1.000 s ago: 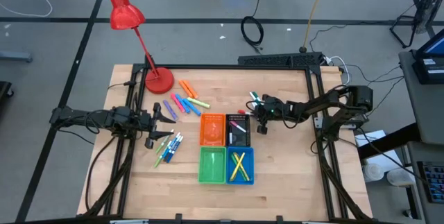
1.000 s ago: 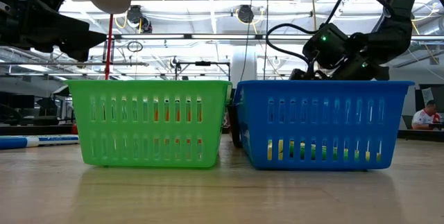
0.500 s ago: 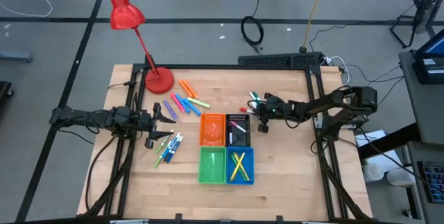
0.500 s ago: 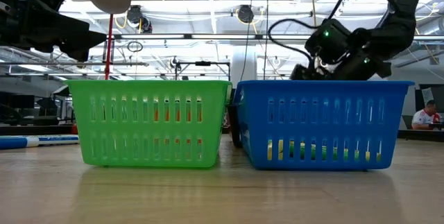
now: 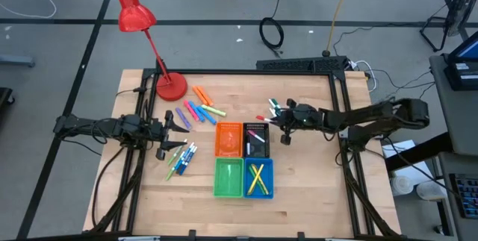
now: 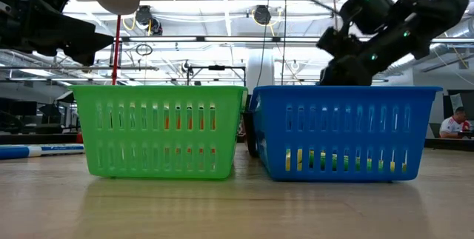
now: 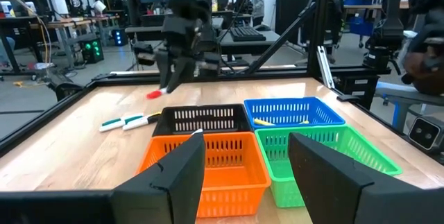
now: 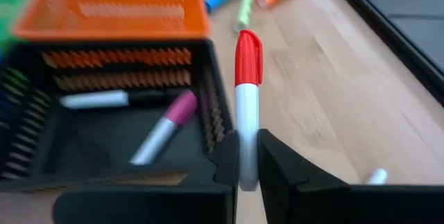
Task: Pick & Place Markers
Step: Put the red highlighter pen into the black basket
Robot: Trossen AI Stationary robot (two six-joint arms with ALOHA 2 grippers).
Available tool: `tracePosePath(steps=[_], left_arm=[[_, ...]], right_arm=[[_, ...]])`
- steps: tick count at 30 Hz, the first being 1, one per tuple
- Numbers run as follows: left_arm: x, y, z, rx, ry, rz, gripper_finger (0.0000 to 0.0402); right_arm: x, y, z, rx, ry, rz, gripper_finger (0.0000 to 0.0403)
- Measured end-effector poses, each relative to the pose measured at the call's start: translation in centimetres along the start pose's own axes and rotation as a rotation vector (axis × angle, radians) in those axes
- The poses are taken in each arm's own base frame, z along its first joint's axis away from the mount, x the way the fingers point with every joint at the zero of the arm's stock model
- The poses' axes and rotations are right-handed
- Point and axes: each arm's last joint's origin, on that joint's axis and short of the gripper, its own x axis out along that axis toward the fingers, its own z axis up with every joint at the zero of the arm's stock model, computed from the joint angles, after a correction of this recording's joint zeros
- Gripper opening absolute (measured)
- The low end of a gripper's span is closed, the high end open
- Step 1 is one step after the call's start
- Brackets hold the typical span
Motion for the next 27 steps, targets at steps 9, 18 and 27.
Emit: tracePosePath(steps=[9, 18, 27], left_arm=[[0.0, 0.0, 0.0, 0.000, 0.000, 0.000, 0.0212], [0.0, 0.0, 0.0, 0.000, 0.000, -0.001, 0.0212], [0.0, 0.0, 0.0, 0.000, 0.000, 0.000, 0.0212]], right_arm=[[-0.8, 2.9, 1.3, -0.039, -0.109, 0.115, 0.0027], [-1.1, 3.8, 1.8, -0.048, -0.158, 0.147, 0.0029], [-0.1, 4.0, 1.3, -0.023, -0.148, 0.148, 0.0026]])
